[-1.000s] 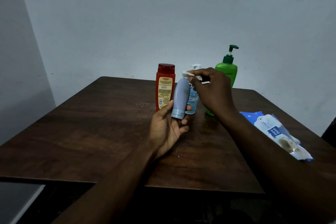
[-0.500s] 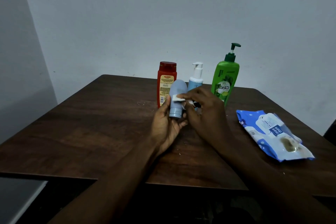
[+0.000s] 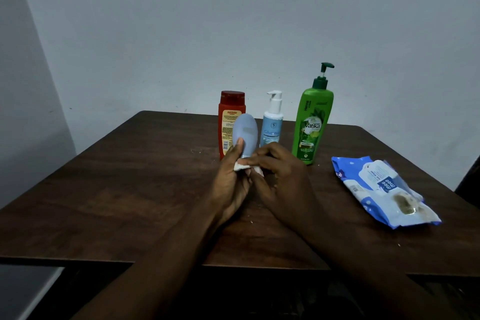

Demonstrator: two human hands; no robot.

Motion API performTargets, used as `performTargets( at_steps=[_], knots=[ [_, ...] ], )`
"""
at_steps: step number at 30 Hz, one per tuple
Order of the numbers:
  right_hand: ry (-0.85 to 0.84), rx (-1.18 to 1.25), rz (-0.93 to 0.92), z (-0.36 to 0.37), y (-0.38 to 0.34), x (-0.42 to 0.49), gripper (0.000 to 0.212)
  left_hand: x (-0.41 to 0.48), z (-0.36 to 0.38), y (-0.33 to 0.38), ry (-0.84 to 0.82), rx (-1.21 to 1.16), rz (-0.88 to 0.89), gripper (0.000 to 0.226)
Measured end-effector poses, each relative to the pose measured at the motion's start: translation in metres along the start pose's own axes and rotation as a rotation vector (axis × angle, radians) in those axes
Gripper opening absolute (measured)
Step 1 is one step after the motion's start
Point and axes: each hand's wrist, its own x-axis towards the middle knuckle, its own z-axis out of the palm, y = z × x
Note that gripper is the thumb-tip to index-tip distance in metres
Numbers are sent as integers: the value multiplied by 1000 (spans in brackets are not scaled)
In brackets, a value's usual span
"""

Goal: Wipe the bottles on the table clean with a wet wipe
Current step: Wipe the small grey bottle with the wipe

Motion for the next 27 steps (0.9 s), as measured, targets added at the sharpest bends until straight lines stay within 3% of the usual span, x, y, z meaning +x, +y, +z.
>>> performTargets(
  at_steps=[4, 9, 15, 22, 27],
  knots=[
    [84, 65, 94, 0, 7, -6, 25, 4, -1, 0, 12, 70, 32, 69],
    [135, 347, 454, 6, 16, -8, 24, 7, -5, -3, 27, 131, 72, 35],
    [168, 554, 595, 14, 19, -6, 12, 7, -5, -2, 11, 184, 79, 38],
    [201, 334, 498, 6, 22, -3, 18, 12, -6, -4, 166, 379, 186, 24],
    [173, 40, 220, -4, 23, 2, 27, 11, -10, -4, 149, 415, 157, 20]
  ],
)
